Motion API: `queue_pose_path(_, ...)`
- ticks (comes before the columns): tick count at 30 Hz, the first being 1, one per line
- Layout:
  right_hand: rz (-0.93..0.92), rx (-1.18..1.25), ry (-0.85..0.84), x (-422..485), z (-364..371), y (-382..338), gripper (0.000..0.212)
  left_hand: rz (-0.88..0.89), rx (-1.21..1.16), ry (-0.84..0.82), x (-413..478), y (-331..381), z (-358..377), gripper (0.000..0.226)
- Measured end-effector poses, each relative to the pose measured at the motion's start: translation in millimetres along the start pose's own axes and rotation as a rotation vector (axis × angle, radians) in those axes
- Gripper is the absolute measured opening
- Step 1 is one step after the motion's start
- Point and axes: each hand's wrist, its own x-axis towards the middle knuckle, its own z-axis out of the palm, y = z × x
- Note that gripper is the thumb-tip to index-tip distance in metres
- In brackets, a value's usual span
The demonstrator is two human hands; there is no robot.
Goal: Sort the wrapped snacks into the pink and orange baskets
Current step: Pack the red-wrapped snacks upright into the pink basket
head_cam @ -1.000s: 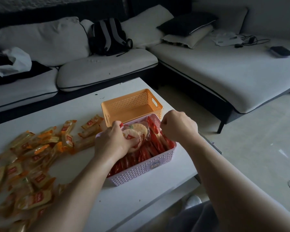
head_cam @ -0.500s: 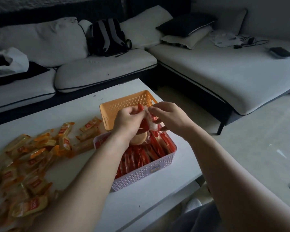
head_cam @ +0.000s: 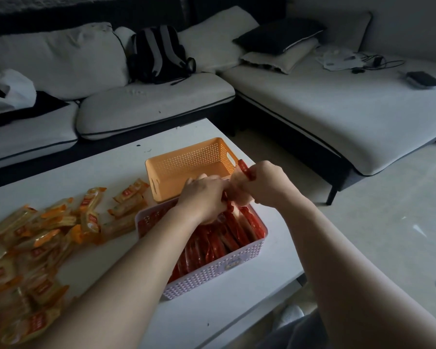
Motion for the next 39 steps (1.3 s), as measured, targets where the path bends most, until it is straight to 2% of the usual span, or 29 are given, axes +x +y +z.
queue_pose_path(5, -0.081, -0.128, 0.244, -4.0, 16.2, -5.1, 0.028, 0.001, 0.014, -0.019, 1.9, -7.9, -0.1, 0.034)
queue_pose_path(8, -0.171, -0.233, 0.293, -2.2, 19.9, -7.8, 0.011, 0.025, 0.054, -0.028, 0.9, -10.8, -2.1, 0.036)
queue_pose_path(12, -0.189, -0.194, 0.196, -2.3, 14.8, -11.8, 0.02, 0.044, 0.109, -0.076, 3.9, -9.6, -6.1, 0.045)
queue_pose_path(14, -0.188, -0.193, 0.179, -2.4, 14.2, -12.9, 0.02, 0.053, 0.109, -0.012, 5.8, -9.1, -5.6, 0.037)
queue_pose_path(17, -0.179, -0.196, 0.197, -2.2, 17.1, -11.9, 0.008, 0.067, 0.06, 0.144, 5.8, -9.0, -6.2, 0.031)
queue_pose_path(19, -0.16, -0.253, 0.17, -3.9, 21.8, -11.3, 0.011, 0.084, 0.061, 0.209, 5.9, -9.9, -8.0, 0.025)
queue_pose_path(23, -0.135, -0.396, 0.176, -5.2, 24.6, -12.3, 0.021, 0.065, 0.017, 0.209, 5.1, -9.6, -5.6, 0.021)
queue_pose_path(28, -0.162, -0.38, 0.179, 0.6, 29.6, -4.3, 0.022, 0.05, -0.14, 0.204, 6.2, -14.6, 2.3, 0.02)
queue_pose_path(33, -0.13, -0.395, 0.125, 4.3, 40.9, 5.6, 0.025, 0.013, 0.016, 0.119, 8.9, -9.5, 5.8, 0.023)
queue_pose_path(35, -0.122, -0.394, 0.084, 5.6, 41.2, 6.1, 0.027, 0.007, -0.015, 0.084, 7.1, -8.1, 0.5, 0.023)
queue_pose_path(37, -0.132, -0.37, 0.055, 4.6, 36.9, 2.7, 0.028, -0.011, -0.131, 0.117, -2.3, -13.3, -10.4, 0.022)
queue_pose_path(39, -0.148, -0.29, 0.108, 0.0, 28.0, -4.2, 0.025, -0.066, -0.19, 0.178, -19.5, -23.8, -17.5, 0.023)
